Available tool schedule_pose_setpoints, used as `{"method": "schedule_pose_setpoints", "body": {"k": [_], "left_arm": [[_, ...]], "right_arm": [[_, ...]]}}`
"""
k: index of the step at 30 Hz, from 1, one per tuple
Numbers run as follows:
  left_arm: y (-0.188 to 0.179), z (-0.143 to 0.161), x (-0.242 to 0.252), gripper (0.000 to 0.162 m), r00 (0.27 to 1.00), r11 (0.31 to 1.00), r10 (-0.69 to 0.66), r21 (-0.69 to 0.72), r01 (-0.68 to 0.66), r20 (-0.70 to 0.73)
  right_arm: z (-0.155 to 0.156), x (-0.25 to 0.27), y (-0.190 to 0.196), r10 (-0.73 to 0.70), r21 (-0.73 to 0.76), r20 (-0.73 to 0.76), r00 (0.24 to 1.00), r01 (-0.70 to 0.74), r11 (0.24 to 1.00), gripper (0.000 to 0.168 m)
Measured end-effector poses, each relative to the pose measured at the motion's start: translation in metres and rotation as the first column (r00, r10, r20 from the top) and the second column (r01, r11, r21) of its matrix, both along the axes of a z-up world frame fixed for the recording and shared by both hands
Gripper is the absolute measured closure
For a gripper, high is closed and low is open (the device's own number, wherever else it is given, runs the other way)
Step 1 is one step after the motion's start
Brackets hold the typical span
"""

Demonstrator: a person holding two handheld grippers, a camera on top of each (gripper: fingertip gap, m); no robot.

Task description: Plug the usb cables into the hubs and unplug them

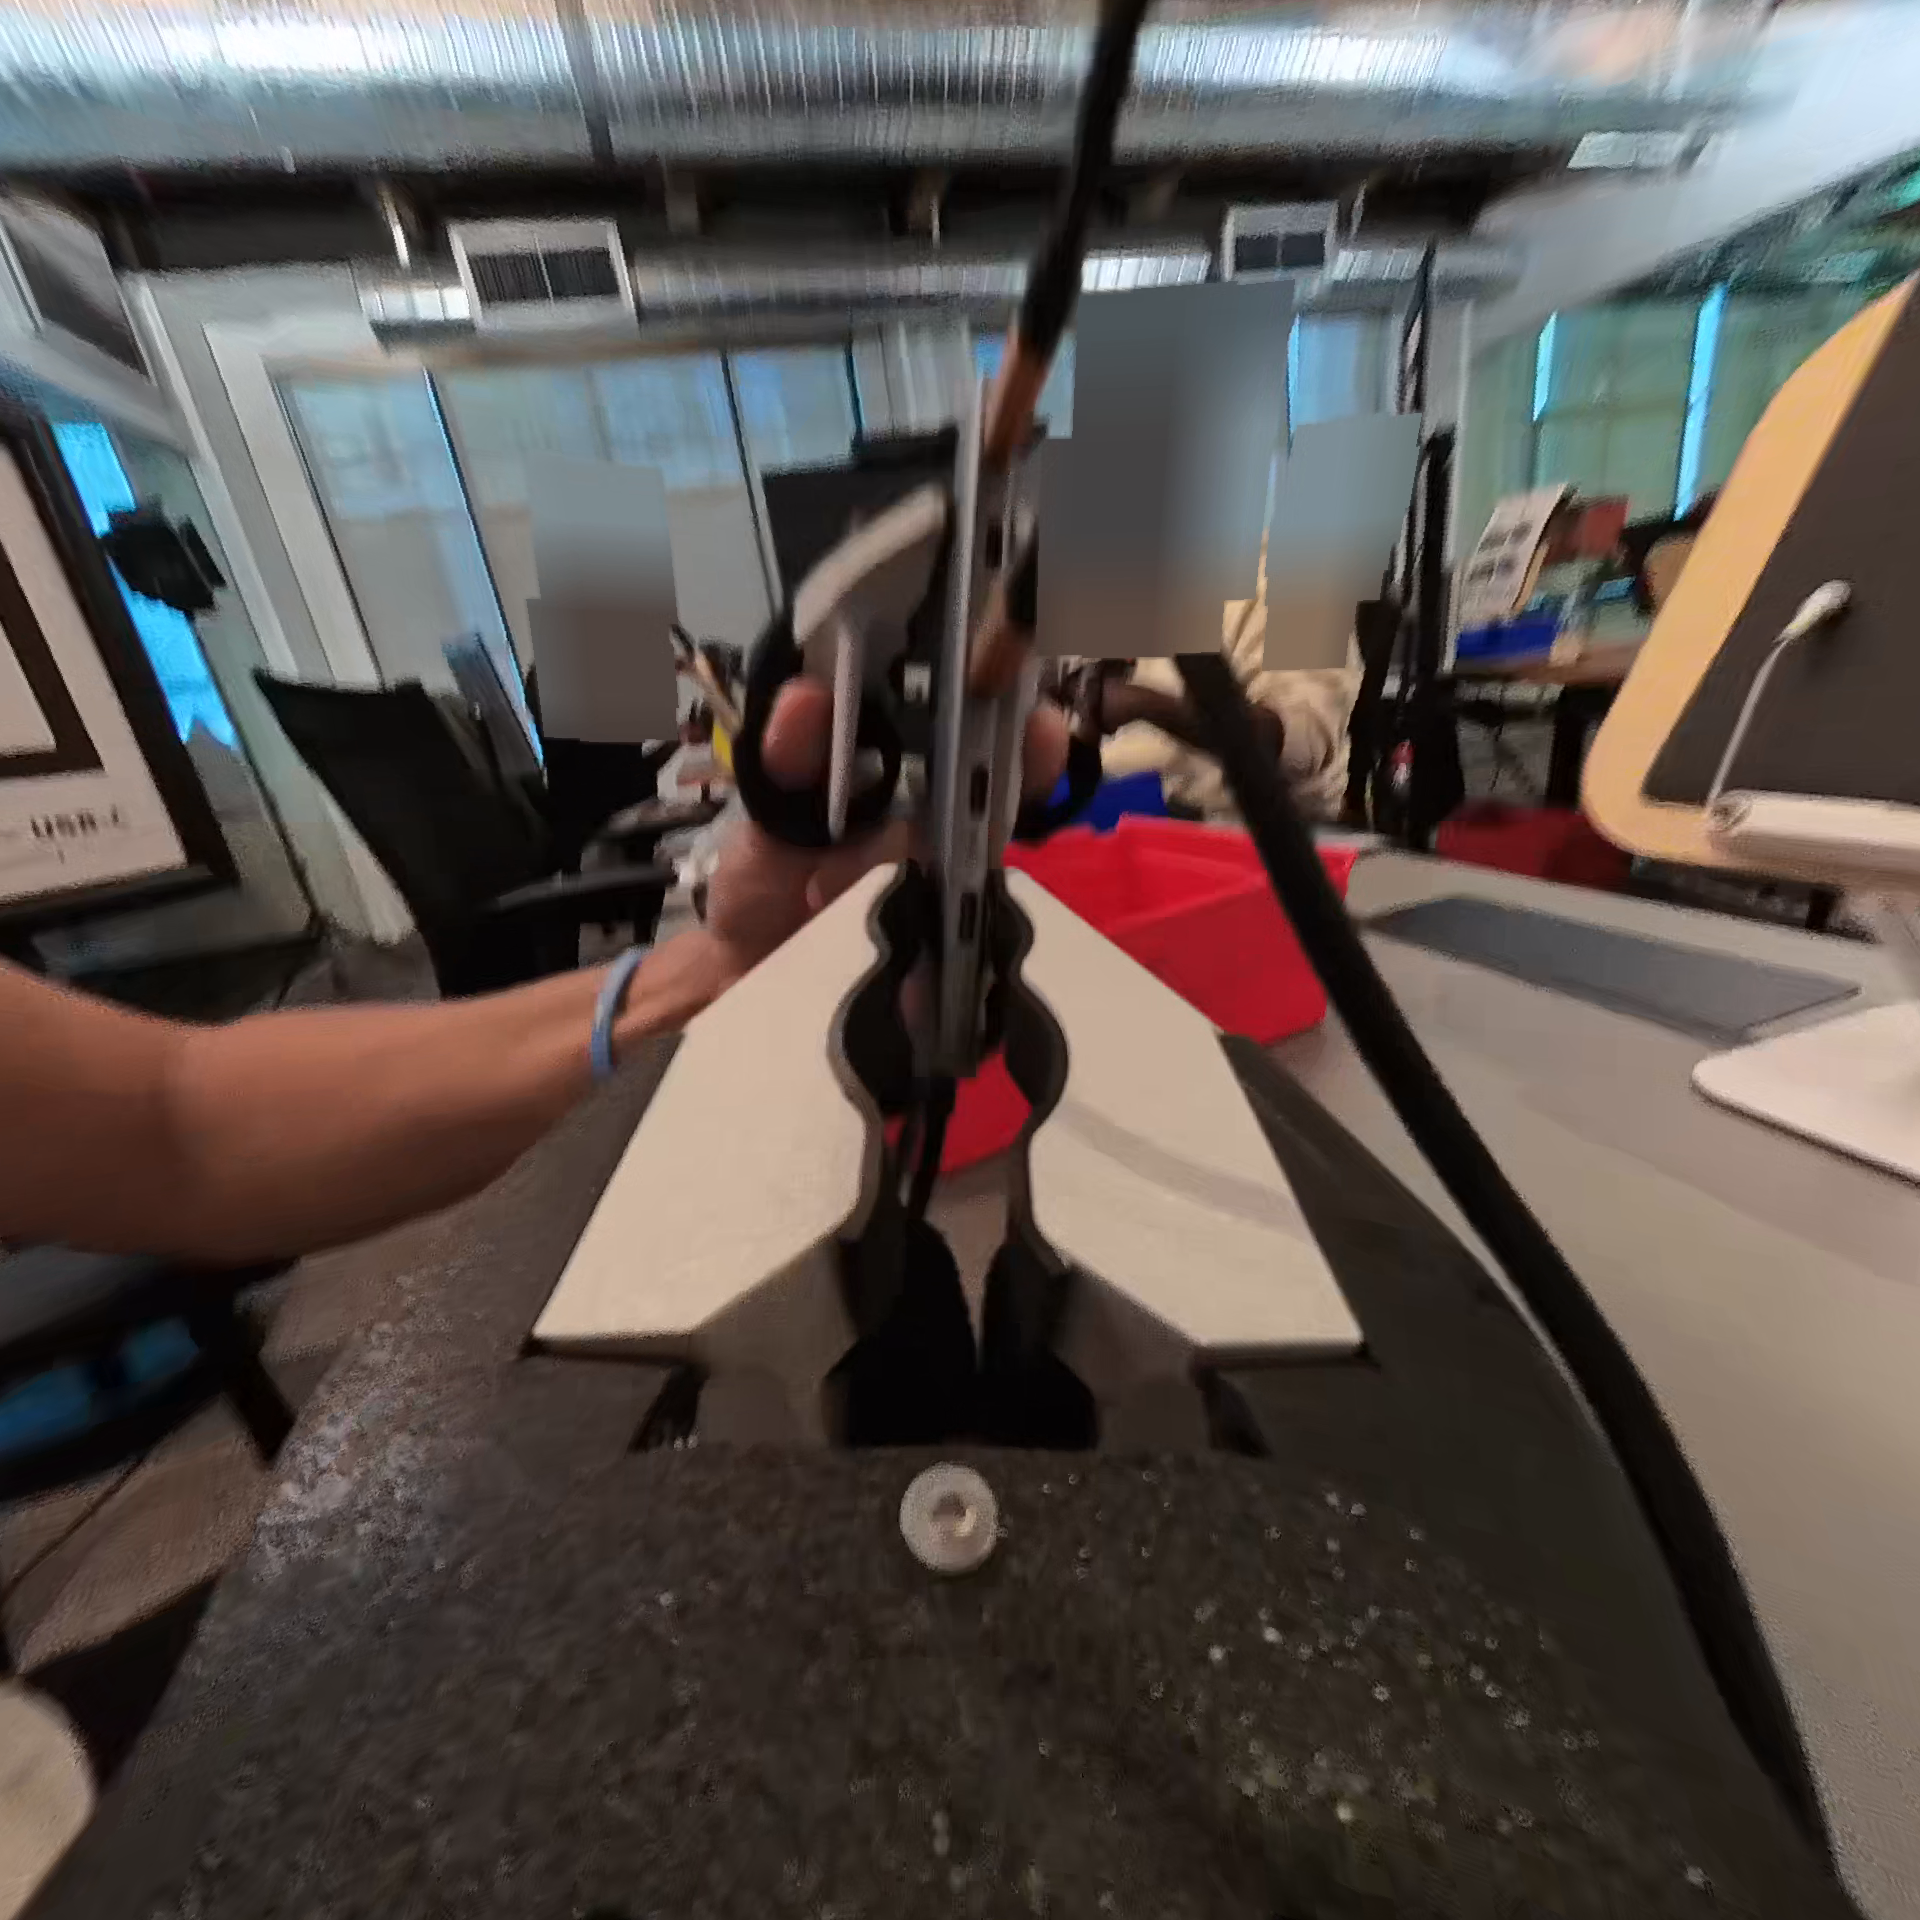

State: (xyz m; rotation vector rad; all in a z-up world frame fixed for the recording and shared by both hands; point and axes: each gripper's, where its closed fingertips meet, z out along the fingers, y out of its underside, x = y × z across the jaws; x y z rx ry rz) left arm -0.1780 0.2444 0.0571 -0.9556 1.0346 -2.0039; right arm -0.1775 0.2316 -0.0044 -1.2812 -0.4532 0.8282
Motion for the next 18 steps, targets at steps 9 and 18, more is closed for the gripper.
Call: {"method": "schedule_pose_setpoints", "body": {"k": [9, 18], "left_arm": [[0.002, -0.005, 0.008, 0.153, 0.998, 0.990, -0.021, -0.139, 0.030, 0.065], [0.001, -0.005, 0.002, 0.153, 0.998, 0.993, -0.055, -0.107, 0.059, 0.037]], "right_arm": [[-0.008, -0.014, -0.001, 0.005, -0.017, -0.011, 1.000, -0.005, 1.000, 0.143], [-0.002, 0.010, 0.003, -0.062, -0.004, 0.086, 0.994, 0.062, 0.998, 0.161]]}}
